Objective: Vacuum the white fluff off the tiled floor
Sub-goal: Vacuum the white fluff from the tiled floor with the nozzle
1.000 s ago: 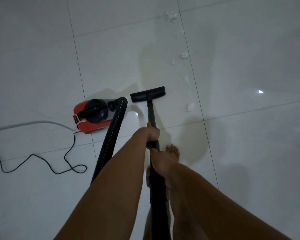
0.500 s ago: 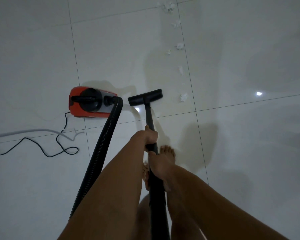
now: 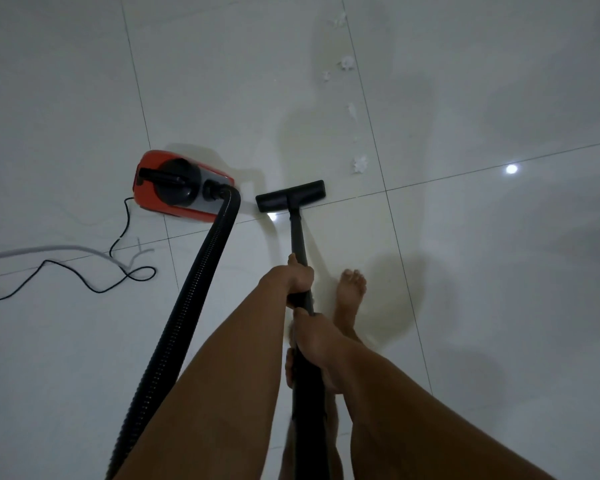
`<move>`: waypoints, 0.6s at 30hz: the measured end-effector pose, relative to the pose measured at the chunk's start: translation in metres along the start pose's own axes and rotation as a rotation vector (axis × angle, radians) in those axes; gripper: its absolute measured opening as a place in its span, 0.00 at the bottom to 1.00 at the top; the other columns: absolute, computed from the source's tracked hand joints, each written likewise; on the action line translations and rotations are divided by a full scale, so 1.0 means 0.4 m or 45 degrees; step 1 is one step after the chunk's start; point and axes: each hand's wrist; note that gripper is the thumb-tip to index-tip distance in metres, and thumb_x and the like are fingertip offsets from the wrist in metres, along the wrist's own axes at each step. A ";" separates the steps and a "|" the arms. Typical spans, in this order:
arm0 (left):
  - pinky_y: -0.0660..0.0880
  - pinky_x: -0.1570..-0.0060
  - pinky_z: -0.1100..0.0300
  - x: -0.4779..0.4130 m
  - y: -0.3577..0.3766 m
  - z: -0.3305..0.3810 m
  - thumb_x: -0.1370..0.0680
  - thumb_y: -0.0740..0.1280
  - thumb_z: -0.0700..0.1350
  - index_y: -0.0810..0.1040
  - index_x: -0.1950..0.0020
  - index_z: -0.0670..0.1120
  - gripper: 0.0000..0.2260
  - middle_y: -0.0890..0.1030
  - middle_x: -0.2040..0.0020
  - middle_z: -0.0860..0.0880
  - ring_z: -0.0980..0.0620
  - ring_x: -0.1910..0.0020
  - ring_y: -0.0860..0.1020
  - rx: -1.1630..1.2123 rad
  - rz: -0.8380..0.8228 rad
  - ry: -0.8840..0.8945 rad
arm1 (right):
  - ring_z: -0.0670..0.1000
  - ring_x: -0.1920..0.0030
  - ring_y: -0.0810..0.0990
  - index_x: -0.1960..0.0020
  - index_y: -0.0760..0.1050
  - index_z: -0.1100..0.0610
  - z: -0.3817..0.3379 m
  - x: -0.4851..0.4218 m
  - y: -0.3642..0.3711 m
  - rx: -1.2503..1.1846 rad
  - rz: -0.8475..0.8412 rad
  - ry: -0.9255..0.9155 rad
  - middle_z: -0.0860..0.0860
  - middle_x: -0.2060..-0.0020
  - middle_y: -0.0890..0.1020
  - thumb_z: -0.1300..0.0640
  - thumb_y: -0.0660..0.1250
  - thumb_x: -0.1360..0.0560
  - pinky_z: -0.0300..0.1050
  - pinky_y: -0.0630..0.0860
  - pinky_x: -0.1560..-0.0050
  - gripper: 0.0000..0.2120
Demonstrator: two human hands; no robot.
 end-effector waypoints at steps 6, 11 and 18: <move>0.80 0.37 0.41 0.002 0.059 -0.028 0.22 0.56 0.54 0.36 0.18 0.64 0.38 0.73 0.25 0.36 0.38 0.37 0.81 0.025 -0.007 -0.017 | 0.52 0.81 0.73 0.50 0.71 0.58 0.052 0.016 -0.030 -0.032 -0.154 0.093 0.56 0.73 0.74 0.47 0.55 0.18 0.42 0.76 0.73 0.14; 0.80 0.37 0.41 0.046 0.107 -0.003 0.17 0.55 0.50 0.47 0.16 0.58 0.30 0.76 0.30 0.34 0.39 0.41 0.83 0.119 0.063 0.045 | 0.52 0.80 0.73 0.39 0.72 0.61 0.050 0.070 -0.079 0.045 -0.115 0.043 0.56 0.70 0.75 0.48 0.52 0.16 0.39 0.75 0.76 0.19; 0.82 0.41 0.43 0.117 0.256 0.082 0.15 0.54 0.47 0.47 0.16 0.53 0.28 0.80 0.49 0.38 0.41 0.52 0.84 0.072 0.054 0.086 | 0.47 0.74 0.71 0.35 0.72 0.62 0.077 0.148 -0.238 0.154 -0.035 -0.057 0.54 0.68 0.73 0.52 0.50 0.14 0.30 0.68 0.83 0.19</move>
Point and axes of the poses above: each hand's wrist, its own x-axis away from the middle knuckle, its own y-axis out of the palm, z = x × y
